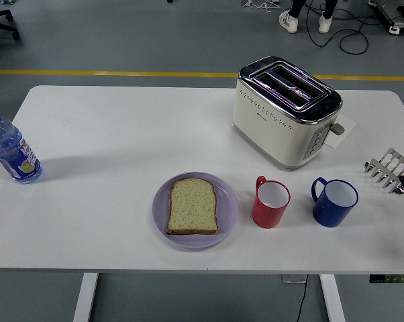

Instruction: Pick up the cup,pour liquid into bread,place the cup on the desk

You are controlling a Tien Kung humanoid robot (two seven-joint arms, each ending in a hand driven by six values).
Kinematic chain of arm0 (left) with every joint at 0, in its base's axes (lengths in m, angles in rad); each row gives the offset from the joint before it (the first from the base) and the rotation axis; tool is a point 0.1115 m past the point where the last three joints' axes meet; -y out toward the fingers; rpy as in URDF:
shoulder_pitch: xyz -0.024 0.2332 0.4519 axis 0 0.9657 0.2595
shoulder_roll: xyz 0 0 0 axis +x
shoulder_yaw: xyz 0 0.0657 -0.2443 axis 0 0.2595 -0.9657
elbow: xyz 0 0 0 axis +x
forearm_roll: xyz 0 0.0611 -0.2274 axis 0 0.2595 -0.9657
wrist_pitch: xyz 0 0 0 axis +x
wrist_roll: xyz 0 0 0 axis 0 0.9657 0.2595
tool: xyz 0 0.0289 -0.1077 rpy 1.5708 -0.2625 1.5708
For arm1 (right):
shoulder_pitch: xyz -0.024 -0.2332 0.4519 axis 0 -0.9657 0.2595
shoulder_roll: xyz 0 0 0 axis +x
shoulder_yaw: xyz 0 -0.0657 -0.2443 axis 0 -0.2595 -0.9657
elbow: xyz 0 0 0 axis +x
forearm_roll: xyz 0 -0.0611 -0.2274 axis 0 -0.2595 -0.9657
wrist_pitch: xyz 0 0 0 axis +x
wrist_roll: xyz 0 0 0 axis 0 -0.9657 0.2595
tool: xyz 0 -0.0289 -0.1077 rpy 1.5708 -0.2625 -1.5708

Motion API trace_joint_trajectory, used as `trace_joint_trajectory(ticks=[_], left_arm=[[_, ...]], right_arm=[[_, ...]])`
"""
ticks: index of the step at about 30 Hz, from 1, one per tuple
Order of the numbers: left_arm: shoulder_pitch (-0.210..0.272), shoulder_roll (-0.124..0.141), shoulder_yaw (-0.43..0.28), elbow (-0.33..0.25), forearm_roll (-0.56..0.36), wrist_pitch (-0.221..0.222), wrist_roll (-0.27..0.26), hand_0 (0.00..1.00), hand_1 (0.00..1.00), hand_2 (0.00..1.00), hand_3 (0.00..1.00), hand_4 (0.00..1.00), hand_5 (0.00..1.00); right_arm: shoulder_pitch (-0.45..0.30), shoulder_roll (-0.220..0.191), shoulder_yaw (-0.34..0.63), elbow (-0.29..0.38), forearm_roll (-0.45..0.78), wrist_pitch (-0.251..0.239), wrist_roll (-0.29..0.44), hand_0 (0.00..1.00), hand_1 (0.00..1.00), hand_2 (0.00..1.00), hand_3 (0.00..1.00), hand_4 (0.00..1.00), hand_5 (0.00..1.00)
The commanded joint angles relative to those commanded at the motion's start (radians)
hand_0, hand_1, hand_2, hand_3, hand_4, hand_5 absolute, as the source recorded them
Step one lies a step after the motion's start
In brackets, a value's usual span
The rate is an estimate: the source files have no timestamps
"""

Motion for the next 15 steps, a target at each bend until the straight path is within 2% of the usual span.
trace_joint_trajectory(ticks=[9, 15], left_arm=[[0.005, 0.001, 0.011, 0.000, -0.002, 0.000, 0.000, 0.633, 0.643, 0.653, 0.506, 0.241, 0.853], [0.004, 0.000, 0.009, -0.001, -0.004, 0.000, 0.000, 0.633, 0.643, 0.653, 0.506, 0.242, 0.854]], right_arm=[[-0.039, -0.015, -0.110, 0.017, 0.008, -0.028, 0.033, 0.972, 0.887, 0.981, 0.998, 0.998, 0.179], [-0.024, -0.002, -0.167, -0.007, 0.000, -0.048, 0.053, 0.972, 0.890, 0.982, 0.998, 0.998, 0.180]])
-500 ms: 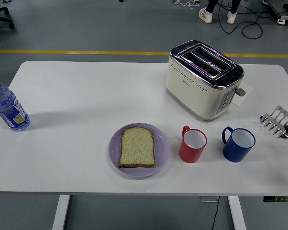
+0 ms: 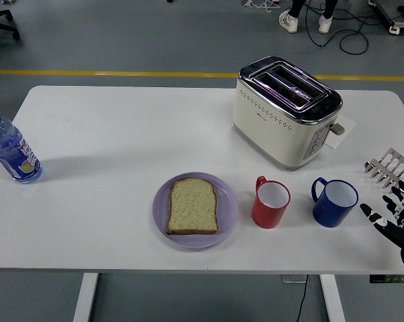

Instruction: Pick up the cup,pour liquid into bread,place the cup on the desk

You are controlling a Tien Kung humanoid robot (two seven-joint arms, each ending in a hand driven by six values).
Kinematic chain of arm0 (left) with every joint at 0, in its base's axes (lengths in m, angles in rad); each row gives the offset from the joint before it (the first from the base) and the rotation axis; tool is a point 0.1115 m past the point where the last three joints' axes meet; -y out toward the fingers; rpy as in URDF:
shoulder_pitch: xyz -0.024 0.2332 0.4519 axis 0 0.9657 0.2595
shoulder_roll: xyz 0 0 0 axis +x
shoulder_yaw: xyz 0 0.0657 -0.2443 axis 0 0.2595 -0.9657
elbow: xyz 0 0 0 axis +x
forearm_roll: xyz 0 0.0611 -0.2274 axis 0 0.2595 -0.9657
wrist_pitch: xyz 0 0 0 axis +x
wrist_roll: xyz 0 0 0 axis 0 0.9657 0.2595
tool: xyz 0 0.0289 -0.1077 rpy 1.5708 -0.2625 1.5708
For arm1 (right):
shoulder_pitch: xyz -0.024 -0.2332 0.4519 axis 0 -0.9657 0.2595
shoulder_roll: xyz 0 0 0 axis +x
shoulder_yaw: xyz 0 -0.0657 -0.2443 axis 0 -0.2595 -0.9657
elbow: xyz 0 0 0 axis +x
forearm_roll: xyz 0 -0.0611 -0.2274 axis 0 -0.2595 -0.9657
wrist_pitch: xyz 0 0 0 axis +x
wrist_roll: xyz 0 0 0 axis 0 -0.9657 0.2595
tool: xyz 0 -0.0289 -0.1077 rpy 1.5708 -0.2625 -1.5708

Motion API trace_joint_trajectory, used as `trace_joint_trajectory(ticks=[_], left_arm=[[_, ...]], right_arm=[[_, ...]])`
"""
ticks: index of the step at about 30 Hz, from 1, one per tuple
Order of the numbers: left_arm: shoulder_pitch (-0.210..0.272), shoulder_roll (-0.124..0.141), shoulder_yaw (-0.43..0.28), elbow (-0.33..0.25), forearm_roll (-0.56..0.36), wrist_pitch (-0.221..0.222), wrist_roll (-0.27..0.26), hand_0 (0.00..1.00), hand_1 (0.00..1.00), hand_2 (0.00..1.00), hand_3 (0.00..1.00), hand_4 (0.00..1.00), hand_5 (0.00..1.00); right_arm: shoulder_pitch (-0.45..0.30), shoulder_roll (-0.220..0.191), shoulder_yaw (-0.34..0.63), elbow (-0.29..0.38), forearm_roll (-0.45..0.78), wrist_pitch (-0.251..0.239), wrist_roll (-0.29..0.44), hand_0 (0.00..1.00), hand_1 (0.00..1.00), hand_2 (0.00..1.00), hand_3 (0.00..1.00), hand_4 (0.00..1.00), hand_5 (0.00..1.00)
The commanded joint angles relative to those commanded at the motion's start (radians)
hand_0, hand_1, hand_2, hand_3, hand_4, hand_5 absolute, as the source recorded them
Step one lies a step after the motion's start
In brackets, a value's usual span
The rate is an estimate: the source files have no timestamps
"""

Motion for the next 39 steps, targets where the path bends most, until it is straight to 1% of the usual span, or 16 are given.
trace_joint_trajectory(ticks=[1, 4, 7, 12, 23, 28, 32, 36, 37, 39], left_arm=[[-0.001, 0.000, -0.002, 0.000, 0.001, 0.000, 0.000, 0.635, 0.643, 0.653, 0.506, 0.242, 0.854], [-0.003, 0.000, -0.006, 0.000, 0.001, 0.000, 0.000, 0.635, 0.643, 0.653, 0.506, 0.242, 0.854], [-0.005, -0.001, -0.010, 0.000, 0.000, 0.001, 0.000, 0.634, 0.644, 0.653, 0.505, 0.241, 0.854], [-0.007, -0.002, -0.012, -0.001, -0.002, 0.001, -0.001, 0.634, 0.644, 0.653, 0.505, 0.241, 0.854], [-0.008, -0.001, -0.014, -0.001, 0.001, 0.002, -0.001, 0.634, 0.644, 0.653, 0.505, 0.241, 0.855], [-0.008, -0.002, -0.015, -0.001, 0.001, 0.003, -0.001, 0.633, 0.644, 0.653, 0.506, 0.241, 0.854], [-0.009, -0.003, -0.013, -0.001, 0.000, 0.003, -0.001, 0.633, 0.644, 0.653, 0.505, 0.241, 0.854], [-0.010, -0.003, -0.015, -0.001, -0.001, 0.003, -0.001, 0.633, 0.644, 0.653, 0.505, 0.241, 0.854], [-0.010, -0.004, -0.015, -0.001, -0.001, 0.003, -0.001, 0.634, 0.644, 0.653, 0.506, 0.240, 0.852], [-0.010, -0.003, -0.015, -0.001, -0.001, 0.003, -0.001, 0.634, 0.644, 0.653, 0.506, 0.240, 0.852]], right_arm=[[0.009, 0.004, -0.013, -0.009, -0.001, -0.004, 0.004, 0.969, 0.889, 0.978, 0.998, 0.998, 0.164], [0.030, 0.011, -0.054, -0.033, -0.001, -0.011, 0.010, 0.969, 0.889, 0.978, 0.998, 0.998, 0.164], [0.042, 0.019, -0.074, -0.048, -0.008, -0.019, 0.015, 0.963, 0.886, 0.974, 0.998, 0.998, 0.162], [0.062, 0.033, -0.089, -0.066, -0.025, -0.031, 0.023, 0.963, 0.886, 0.974, 0.998, 0.998, 0.162], [0.085, 0.035, -0.148, -0.083, -0.029, -0.053, 0.030, 0.965, 0.885, 0.971, 0.998, 0.998, 0.158], [0.102, 0.041, -0.163, -0.106, -0.028, -0.067, 0.038, 0.966, 0.885, 0.970, 0.998, 0.998, 0.159], [0.128, 0.055, -0.165, -0.136, -0.063, -0.094, 0.036, 0.957, 0.878, 0.966, 0.998, 0.998, 0.152], [0.141, 0.061, -0.174, -0.152, -0.060, -0.097, 0.045, 0.957, 0.878, 0.966, 0.998, 0.998, 0.152], [0.142, 0.062, -0.177, -0.154, -0.059, -0.098, 0.046, 0.954, 0.873, 0.963, 0.998, 0.998, 0.130], [0.145, 0.064, -0.182, -0.161, -0.056, -0.101, 0.050, 0.954, 0.873, 0.963, 0.998, 0.998, 0.130]])
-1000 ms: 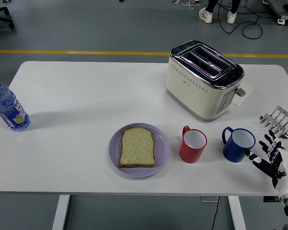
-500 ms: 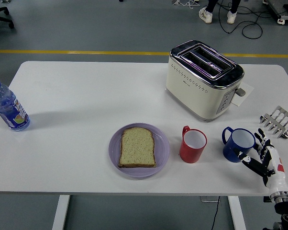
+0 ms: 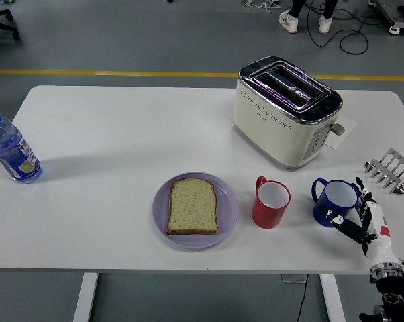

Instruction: Pick up the cup,pour liquid into bread,place the cup on the desk

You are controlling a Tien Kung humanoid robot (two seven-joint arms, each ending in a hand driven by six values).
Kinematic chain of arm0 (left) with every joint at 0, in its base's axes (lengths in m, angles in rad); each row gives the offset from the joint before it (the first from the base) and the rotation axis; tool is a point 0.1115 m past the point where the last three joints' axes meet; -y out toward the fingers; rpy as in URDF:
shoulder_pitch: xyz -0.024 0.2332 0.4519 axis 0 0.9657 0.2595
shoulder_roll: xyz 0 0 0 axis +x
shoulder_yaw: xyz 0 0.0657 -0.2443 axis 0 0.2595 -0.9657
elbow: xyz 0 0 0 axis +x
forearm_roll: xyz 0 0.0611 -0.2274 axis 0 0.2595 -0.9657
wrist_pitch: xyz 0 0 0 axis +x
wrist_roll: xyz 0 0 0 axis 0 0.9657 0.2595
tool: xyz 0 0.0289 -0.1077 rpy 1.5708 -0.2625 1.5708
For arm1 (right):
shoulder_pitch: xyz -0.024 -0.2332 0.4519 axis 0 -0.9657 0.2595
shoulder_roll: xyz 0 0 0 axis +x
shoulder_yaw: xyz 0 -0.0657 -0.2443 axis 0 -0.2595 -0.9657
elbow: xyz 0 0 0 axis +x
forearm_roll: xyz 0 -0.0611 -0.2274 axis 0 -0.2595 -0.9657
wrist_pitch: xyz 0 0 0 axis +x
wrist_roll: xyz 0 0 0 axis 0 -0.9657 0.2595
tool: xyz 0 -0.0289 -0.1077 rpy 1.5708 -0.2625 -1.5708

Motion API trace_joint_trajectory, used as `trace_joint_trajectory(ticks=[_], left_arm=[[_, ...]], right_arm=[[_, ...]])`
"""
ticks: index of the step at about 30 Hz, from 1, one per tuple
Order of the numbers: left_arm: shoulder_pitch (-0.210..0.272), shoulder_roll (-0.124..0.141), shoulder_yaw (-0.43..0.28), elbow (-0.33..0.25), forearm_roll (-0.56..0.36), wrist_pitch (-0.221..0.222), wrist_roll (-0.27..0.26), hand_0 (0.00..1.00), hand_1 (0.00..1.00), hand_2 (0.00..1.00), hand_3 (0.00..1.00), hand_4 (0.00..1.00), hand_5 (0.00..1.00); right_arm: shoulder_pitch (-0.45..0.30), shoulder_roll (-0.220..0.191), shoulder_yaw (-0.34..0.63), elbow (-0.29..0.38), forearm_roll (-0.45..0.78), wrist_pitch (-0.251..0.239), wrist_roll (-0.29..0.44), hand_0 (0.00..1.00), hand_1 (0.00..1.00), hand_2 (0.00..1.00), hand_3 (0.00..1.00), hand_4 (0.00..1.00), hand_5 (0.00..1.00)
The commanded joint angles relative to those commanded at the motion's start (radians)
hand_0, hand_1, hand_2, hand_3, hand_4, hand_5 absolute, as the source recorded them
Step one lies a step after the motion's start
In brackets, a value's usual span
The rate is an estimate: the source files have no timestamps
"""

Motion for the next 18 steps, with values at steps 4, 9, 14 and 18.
trace_joint_trajectory(ticks=[4, 9, 14, 18], left_arm=[[0.001, 0.000, -0.001, 0.000, -0.002, 0.000, 0.000, 0.634, 0.645, 0.653, 0.505, 0.240, 0.852], [0.002, 0.000, 0.003, 0.000, -0.003, 0.000, 0.000, 0.634, 0.645, 0.653, 0.505, 0.240, 0.852], [0.002, 0.000, 0.003, 0.000, -0.004, 0.000, 0.000, 0.634, 0.644, 0.653, 0.506, 0.240, 0.853], [0.002, 0.000, 0.001, 0.000, -0.005, 0.000, 0.000, 0.634, 0.645, 0.653, 0.506, 0.240, 0.853]], right_arm=[[0.010, 0.008, -0.009, -0.020, -0.004, -0.014, 0.002, 0.948, 0.869, 0.960, 0.998, 0.998, 0.122], [0.036, 0.023, -0.022, -0.058, 0.004, -0.036, 0.008, 0.948, 0.869, 0.960, 0.998, 0.998, 0.122], [0.055, 0.032, -0.034, -0.088, 0.026, -0.034, 0.018, 0.944, 0.861, 0.958, 0.998, 0.998, 0.107], [0.070, 0.036, -0.043, -0.114, 0.040, -0.037, 0.031, 0.938, 0.853, 0.954, 0.998, 0.998, 0.108]])
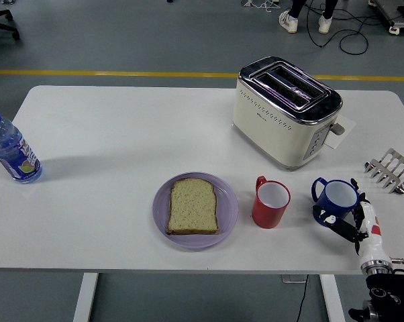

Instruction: Pick up the cup,pour liquid into bread,place the cup on the desk

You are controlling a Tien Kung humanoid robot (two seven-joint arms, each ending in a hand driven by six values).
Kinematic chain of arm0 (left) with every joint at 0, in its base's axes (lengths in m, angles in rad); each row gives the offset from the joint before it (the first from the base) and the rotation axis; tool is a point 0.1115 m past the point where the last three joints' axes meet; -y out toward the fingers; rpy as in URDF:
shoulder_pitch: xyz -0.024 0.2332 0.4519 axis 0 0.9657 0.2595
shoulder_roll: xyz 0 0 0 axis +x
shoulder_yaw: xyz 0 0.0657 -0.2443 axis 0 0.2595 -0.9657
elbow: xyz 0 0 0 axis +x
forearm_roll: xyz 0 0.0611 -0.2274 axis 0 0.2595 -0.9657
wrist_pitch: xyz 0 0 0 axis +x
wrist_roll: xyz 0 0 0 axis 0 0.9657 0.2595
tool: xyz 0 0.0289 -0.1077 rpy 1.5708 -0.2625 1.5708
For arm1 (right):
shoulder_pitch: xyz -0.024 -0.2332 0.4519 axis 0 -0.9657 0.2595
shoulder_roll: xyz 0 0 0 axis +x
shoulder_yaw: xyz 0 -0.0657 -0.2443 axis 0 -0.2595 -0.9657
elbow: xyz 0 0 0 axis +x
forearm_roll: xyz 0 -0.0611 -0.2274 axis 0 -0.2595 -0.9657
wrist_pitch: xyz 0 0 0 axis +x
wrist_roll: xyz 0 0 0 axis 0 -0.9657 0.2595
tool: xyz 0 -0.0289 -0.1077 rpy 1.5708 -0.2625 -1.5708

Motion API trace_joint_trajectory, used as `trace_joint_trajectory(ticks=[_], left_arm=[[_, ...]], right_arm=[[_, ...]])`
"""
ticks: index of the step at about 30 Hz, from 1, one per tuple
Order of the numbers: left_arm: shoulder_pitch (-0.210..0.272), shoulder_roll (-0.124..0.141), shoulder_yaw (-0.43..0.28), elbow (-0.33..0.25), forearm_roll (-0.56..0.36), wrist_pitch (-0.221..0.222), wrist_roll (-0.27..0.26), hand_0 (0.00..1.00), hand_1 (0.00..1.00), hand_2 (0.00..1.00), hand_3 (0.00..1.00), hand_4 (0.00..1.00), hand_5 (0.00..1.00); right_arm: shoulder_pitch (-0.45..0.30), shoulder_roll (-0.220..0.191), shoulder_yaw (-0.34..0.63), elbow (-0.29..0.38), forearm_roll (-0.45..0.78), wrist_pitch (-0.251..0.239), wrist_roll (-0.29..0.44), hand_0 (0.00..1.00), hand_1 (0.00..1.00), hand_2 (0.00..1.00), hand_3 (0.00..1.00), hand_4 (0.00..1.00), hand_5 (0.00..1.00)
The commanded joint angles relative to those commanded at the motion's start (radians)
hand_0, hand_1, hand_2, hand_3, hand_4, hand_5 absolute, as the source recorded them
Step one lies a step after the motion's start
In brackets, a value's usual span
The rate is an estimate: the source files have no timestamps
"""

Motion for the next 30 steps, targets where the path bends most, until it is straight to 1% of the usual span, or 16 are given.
trace_joint_trajectory(ticks=[9, 10, 18, 27, 28, 30], left_arm=[[0.000, 0.000, 0.000, 0.000, -0.002, 0.000, 0.000, 0.634, 0.645, 0.653, 0.506, 0.240, 0.854], [0.000, 0.000, 0.000, 0.000, -0.002, 0.000, 0.000, 0.634, 0.645, 0.653, 0.506, 0.240, 0.854], [0.002, -0.001, 0.002, 0.000, -0.004, 0.000, 0.000, 0.634, 0.647, 0.653, 0.506, 0.240, 0.853], [0.007, -0.002, 0.007, 0.001, -0.007, 0.001, -0.001, 0.635, 0.646, 0.653, 0.506, 0.240, 0.854], [0.008, -0.003, 0.009, 0.001, -0.008, 0.001, -0.001, 0.635, 0.646, 0.653, 0.506, 0.241, 0.855], [0.010, -0.004, 0.010, 0.001, -0.009, 0.001, -0.001, 0.635, 0.646, 0.653, 0.506, 0.241, 0.855]], right_arm=[[0.027, 0.007, -0.015, -0.035, 0.021, -0.002, 0.013, 0.937, 0.854, 0.954, 0.998, 0.998, 0.109], [0.029, 0.007, -0.016, -0.037, 0.022, -0.002, 0.013, 0.937, 0.854, 0.951, 0.998, 0.998, 0.090], [0.048, 0.012, -0.029, -0.064, 0.037, -0.003, 0.019, 0.937, 0.850, 0.951, 0.998, 0.998, 0.082], [0.067, 0.015, -0.052, -0.098, 0.074, -0.005, 0.046, 0.931, 0.850, 0.948, 0.998, 0.998, 0.083], [0.070, 0.016, -0.056, -0.102, 0.083, -0.009, 0.059, 0.898, 0.817, 0.922, 0.998, 0.998, 0.062], [0.072, 0.016, -0.061, -0.107, 0.091, -0.012, 0.071, 0.898, 0.817, 0.922, 0.998, 0.998, 0.062]])
